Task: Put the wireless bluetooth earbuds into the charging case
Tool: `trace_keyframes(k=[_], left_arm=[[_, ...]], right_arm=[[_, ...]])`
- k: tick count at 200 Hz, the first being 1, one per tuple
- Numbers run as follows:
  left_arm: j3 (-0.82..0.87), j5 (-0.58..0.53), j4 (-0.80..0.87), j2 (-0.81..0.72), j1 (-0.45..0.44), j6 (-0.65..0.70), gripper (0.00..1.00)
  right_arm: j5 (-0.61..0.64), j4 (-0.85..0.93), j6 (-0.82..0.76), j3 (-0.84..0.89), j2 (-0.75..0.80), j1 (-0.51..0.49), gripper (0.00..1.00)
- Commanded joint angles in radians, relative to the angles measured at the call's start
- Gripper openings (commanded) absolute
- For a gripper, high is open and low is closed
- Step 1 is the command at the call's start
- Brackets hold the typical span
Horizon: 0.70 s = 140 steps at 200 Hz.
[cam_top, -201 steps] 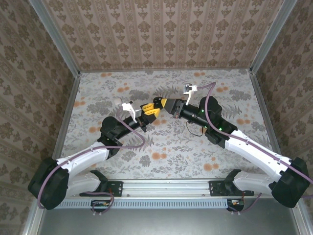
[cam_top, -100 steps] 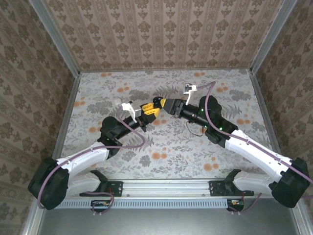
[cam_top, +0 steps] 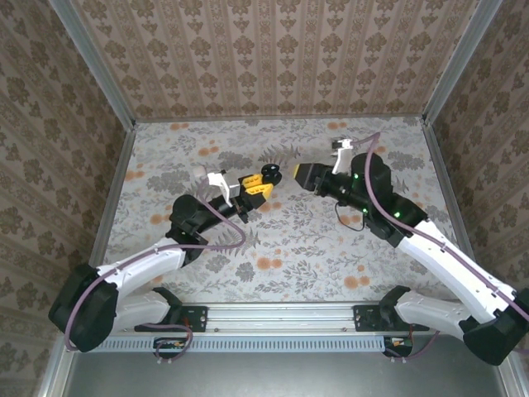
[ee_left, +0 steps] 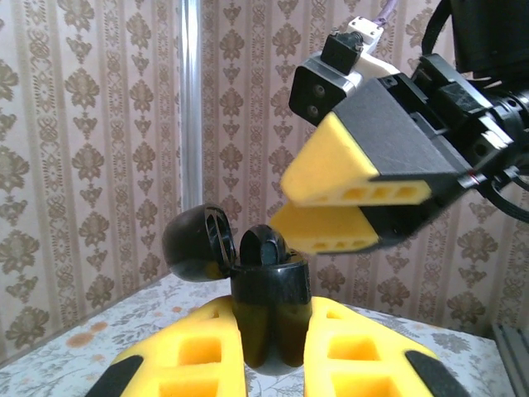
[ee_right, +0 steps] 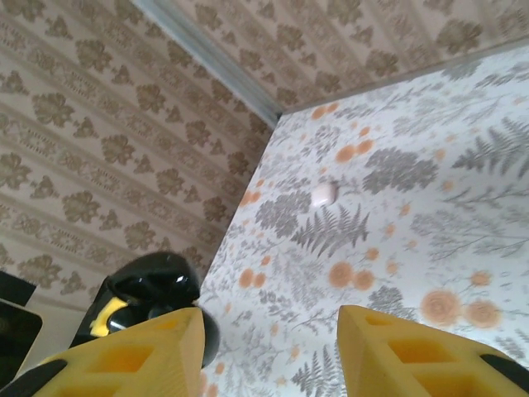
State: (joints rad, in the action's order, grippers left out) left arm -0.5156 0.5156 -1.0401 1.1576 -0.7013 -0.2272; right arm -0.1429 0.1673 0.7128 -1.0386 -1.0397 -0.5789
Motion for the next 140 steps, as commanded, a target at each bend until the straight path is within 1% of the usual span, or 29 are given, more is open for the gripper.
trace_keyframes(k=[1,13,15,35,50,68,92,140], left_arm=[[-0.052,0.093,-0.009,0.015,0.002,-0.038,0.00],[-0.066,0.119,0.007,0.029,0.002,-0.040,0.00],[-0.069,0.142,0.009,0.031,0.002,-0.042,0.00],[-0.096,0.196,-0.002,0.071,0.003,-0.066,0.00],[-0.119,0.225,-0.026,0.104,0.003,-0.089,0.00],[-0.152,0.266,-0.043,0.139,0.000,-0.120,0.00],[-0.189,0.303,-0.043,0.181,-0.006,-0.152,0.00],[-0.214,0.313,-0.042,0.215,-0.015,-0.168,0.00]], right_arm=[[-0.068,0.055,-0.008,-0.027,0.025,0.069,0.48],[-0.136,0.044,0.013,-0.025,0.019,0.109,0.48],[-0.148,0.041,0.017,-0.024,0.017,0.116,0.48],[-0.297,0.012,0.065,-0.027,-0.012,0.170,0.50],[-0.398,-0.015,0.099,-0.029,-0.043,0.194,0.52],[-0.487,-0.040,0.124,-0.028,-0.077,0.206,0.53],[-0.560,-0.060,0.146,-0.028,-0.108,0.214,0.54],[-0.611,-0.136,0.195,-0.020,-0.149,0.213,0.50]])
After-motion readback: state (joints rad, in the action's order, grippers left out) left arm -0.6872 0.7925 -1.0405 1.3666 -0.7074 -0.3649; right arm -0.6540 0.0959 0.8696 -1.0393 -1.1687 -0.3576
